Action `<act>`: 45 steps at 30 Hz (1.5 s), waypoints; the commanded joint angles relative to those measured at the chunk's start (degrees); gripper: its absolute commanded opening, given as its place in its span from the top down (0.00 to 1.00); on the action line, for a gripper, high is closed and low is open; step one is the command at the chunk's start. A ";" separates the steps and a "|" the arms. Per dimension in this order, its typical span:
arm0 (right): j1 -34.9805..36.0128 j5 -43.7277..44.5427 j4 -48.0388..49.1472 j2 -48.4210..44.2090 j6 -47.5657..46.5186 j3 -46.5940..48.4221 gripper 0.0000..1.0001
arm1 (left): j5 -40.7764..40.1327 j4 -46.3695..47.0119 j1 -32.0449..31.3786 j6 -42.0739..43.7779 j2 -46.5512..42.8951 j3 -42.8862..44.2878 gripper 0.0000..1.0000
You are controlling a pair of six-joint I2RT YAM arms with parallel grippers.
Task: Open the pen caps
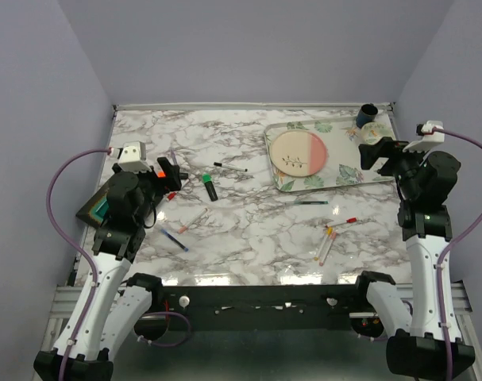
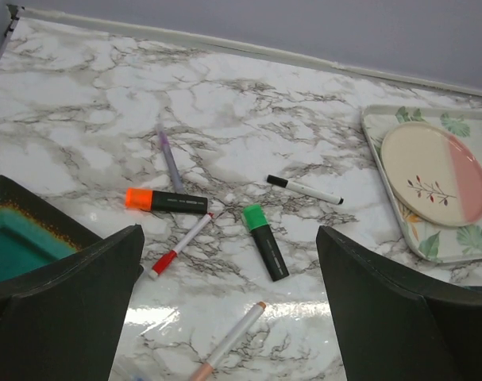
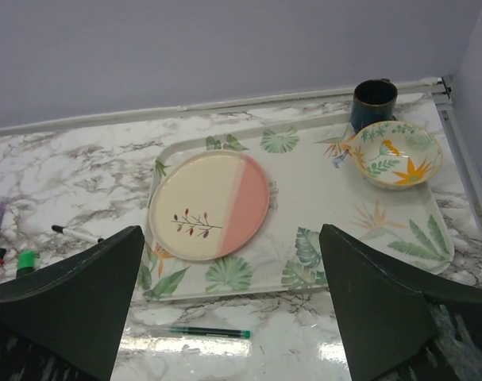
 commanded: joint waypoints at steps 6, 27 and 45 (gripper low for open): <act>-0.31 -33.71 6.19 -1.92 -6.25 -6.16 0.00 | 1.01 -16.96 0.34 -16.68 -0.13 5.62 0.01; 0.75 -42.25 -12.94 6.60 -28.15 -1.96 0.00 | -6.46 -29.46 0.34 -40.68 3.38 -5.36 0.02; 0.75 -41.54 -13.30 5.29 -27.45 -1.16 0.00 | -14.37 -32.10 0.34 -47.80 17.35 -6.86 0.39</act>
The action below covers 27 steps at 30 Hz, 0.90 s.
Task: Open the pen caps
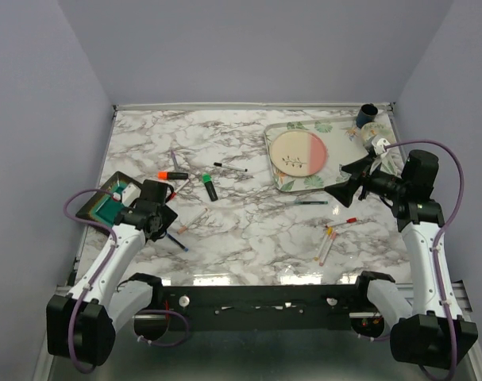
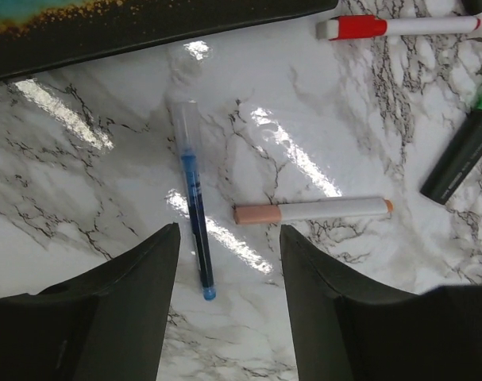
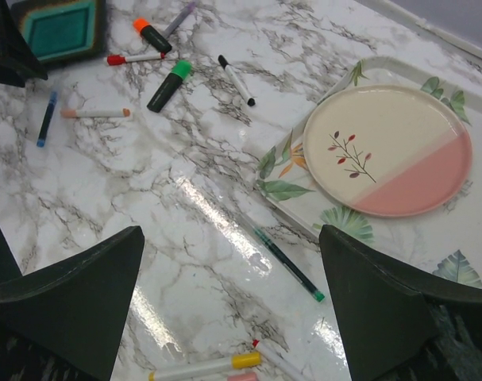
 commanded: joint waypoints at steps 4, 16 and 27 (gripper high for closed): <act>0.22 0.67 -1.41 -0.44 -0.19 2.05 0.00 | -6.60 0.57 0.34 -5.35 5.31 -3.44 0.44; 0.22 0.84 -2.11 -0.53 -0.46 2.40 0.00 | -10.91 3.99 1.31 -5.79 15.78 -2.39 0.50; 0.22 0.84 -2.99 -0.70 -0.98 2.93 0.00 | -10.21 7.86 5.18 -4.04 22.81 0.25 0.56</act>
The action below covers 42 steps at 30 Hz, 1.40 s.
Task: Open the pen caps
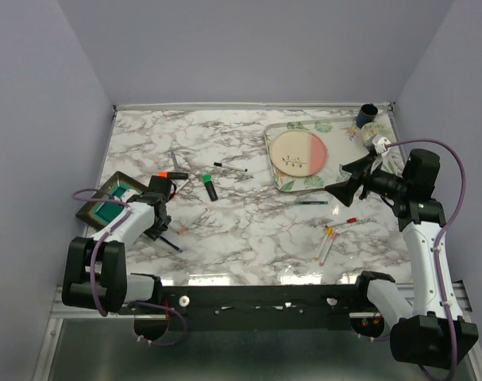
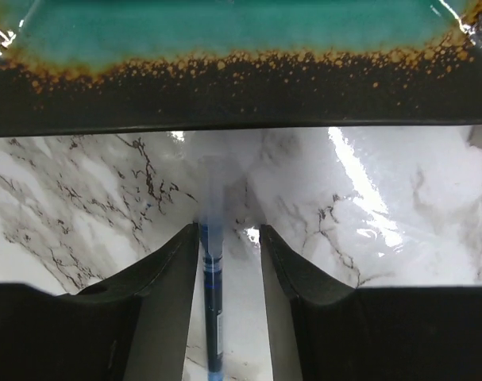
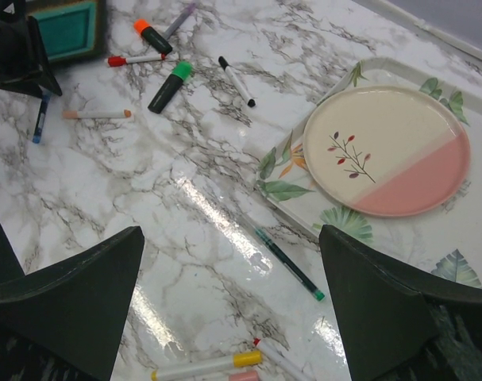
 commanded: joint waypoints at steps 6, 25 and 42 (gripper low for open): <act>0.29 0.69 -2.14 -0.81 -1.14 2.10 0.00 | -1.79 3.74 1.90 1.42 3.44 1.41 0.64; 0.64 -5.18 -1.88 -0.20 -1.23 0.96 0.00 | 9.86 1.53 2.34 6.77 -16.57 0.71 0.96; 29.99 -3.45 14.96 13.52 15.97 -3.78 0.00 | 18.17 52.77 -28.32 5.02 -15.65 -1.49 1.00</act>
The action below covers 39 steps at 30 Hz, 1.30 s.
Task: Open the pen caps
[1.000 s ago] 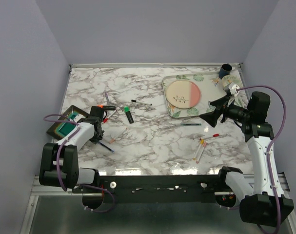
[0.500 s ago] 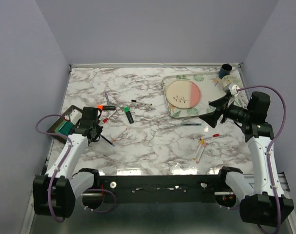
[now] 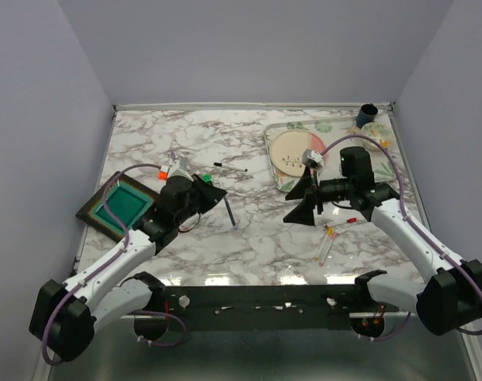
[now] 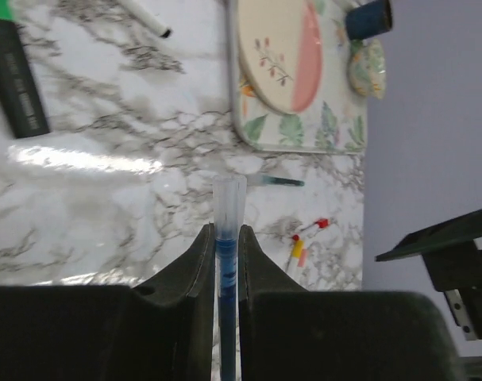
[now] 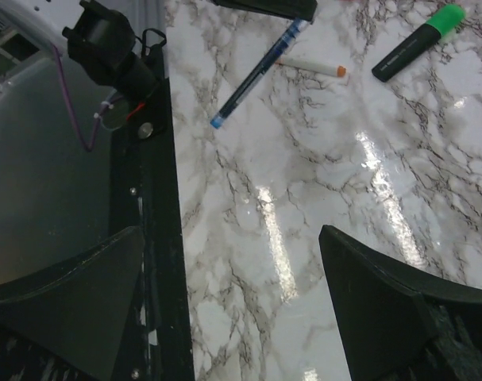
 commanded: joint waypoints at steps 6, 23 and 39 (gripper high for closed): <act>4.01 10.26 20.36 0.86 27.50 -5.04 0.01 | -10.25 26.11 -12.98 -2.00 13.07 3.61 1.00; 7.62 16.50 19.67 7.45 29.18 -3.99 0.45 | -15.44 36.23 -20.71 -3.06 23.89 8.27 1.00; 7.62 0.95 12.64 6.93 15.03 -0.91 1.00 | -6.22 54.94 -20.37 3.36 21.17 -0.69 0.37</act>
